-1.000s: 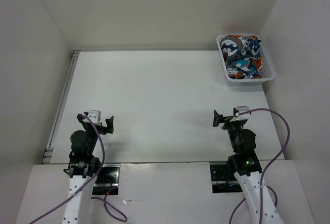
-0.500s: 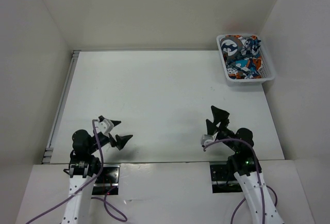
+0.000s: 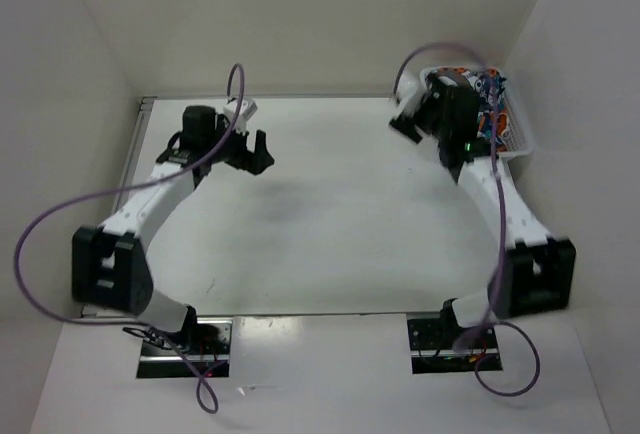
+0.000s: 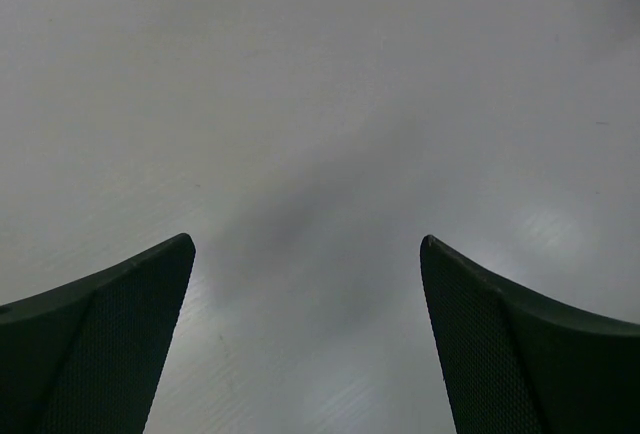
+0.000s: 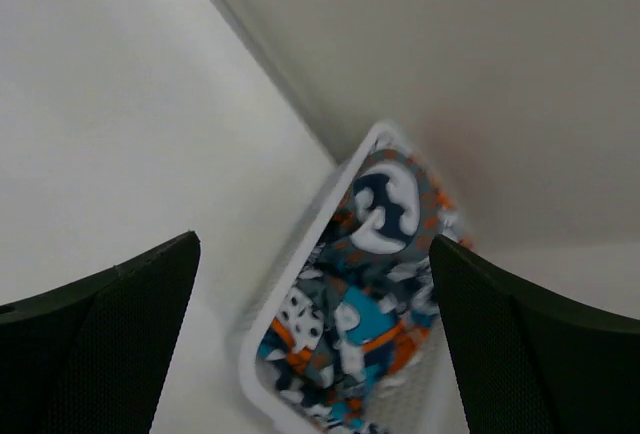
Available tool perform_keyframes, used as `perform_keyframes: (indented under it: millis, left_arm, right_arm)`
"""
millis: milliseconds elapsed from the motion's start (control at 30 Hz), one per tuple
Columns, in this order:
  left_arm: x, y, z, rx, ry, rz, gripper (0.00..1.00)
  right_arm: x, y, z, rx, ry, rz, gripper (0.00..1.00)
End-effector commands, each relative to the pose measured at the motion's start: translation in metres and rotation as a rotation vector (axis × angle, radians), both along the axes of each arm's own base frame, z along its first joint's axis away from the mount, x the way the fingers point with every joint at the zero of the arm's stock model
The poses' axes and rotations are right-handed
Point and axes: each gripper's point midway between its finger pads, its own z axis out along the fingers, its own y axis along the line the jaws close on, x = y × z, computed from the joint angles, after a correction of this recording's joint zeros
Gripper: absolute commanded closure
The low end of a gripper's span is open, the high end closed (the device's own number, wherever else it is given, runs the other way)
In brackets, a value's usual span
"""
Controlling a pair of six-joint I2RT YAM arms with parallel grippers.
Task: Fold and stack the shorts
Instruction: Grab the shorts from the pile
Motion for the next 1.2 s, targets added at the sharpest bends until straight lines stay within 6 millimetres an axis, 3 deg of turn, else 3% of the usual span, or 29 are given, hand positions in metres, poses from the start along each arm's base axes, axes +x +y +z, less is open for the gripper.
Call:
perform_keyframes:
  millis: [0, 67, 100, 133, 200, 233, 333, 567, 633, 667, 700, 800, 833, 867, 933, 1067, 1100, 1133, 1167]
  left_arm:
    - [0.031, 0.026, -0.043, 0.095, 0.256, 0.105, 0.0]
    - [0.045, 0.018, -0.028, 0.03, 0.229, 0.05, 0.0]
    - [0.046, 0.015, -0.029, 0.019, 0.218, 0.037, 0.0]
    - [0.049, 0.015, -0.026, 0.016, 0.2, 0.037, 0.0]
    - [0.049, 0.007, -0.034, 0.004, 0.215, 0.007, 0.0]
    - [0.047, 0.007, -0.035, 0.005, 0.224, 0.007, 0.0]
    - [0.048, 0.006, -0.043, 0.002, 0.246, 0.0, 0.0]
    - [0.05, 0.005, -0.052, 0.005, 0.277, 0.001, 0.0]
    - [0.049, 0.001, -0.049, 0.006, 0.277, -0.009, 0.0]
    - [0.049, 0.001, -0.053, 0.008, 0.286, -0.008, 0.0]
    - [0.047, -0.004, -0.053, 0.009, 0.286, -0.021, 0.0]
    - [0.046, -0.006, -0.052, 0.002, 0.287, -0.03, 0.0]
    - [0.046, -0.006, -0.052, 0.002, 0.287, -0.03, 0.0]
    - [0.046, -0.007, -0.051, -0.004, 0.288, -0.037, 0.0]
    - [0.043, -0.007, -0.051, -0.004, 0.288, -0.038, 0.0]
    - [0.042, -0.005, -0.037, -0.003, 0.248, -0.031, 0.0]
    - [0.043, -0.004, -0.04, 0.002, 0.247, -0.024, 0.0]
    - [0.043, -0.004, -0.028, -0.002, 0.211, -0.024, 0.0]
    - [0.043, 0.0, -0.029, 0.013, 0.208, -0.003, 0.0]
  right_arm:
    - [0.074, -0.107, -0.016, 0.552, 0.276, -0.595, 0.0]
    - [0.091, -0.137, -0.041, 0.688, 0.379, -0.721, 0.0]
    - [0.112, -0.152, -0.055, 0.803, 0.394, -0.793, 0.0]
    - [0.112, -0.18, -0.064, 0.853, 0.391, -0.863, 0.0]
    - [0.121, -0.205, -0.069, 0.884, 0.341, -0.929, 0.0]
    - [0.123, -0.219, -0.089, 0.871, 0.354, -0.983, 0.0]
    - [0.128, -0.248, -0.12, 0.857, 0.363, -1.067, 0.0]
    - [0.13, -0.24, -0.183, 0.788, 0.519, -1.002, 0.0]
    - [0.129, -0.237, -0.192, 0.78, 0.548, -0.988, 0.11]
    - [0.13, -0.232, -0.192, 0.777, 0.551, -0.98, 0.19]
    - [0.13, -0.232, -0.192, 0.777, 0.551, -0.98, 0.41]
    - [0.131, -0.232, -0.186, 0.788, 0.541, -0.979, 0.72]
    - [0.131, -0.232, -0.181, 0.79, 0.532, -0.976, 0.89]
    - [0.131, -0.23, -0.175, 0.795, 0.527, -0.965, 0.96]
    - [0.129, -0.23, -0.16, 0.791, 0.501, -0.951, 1.0]
    - [0.135, -0.22, -0.099, 0.765, 0.362, -0.911, 1.0]
    - [0.134, -0.21, -0.066, 0.76, 0.301, -0.873, 1.0]
    - [0.133, -0.208, -0.047, 0.757, 0.251, -0.875, 1.0]
    - [0.134, -0.205, -0.026, 0.762, 0.195, -0.86, 1.0]
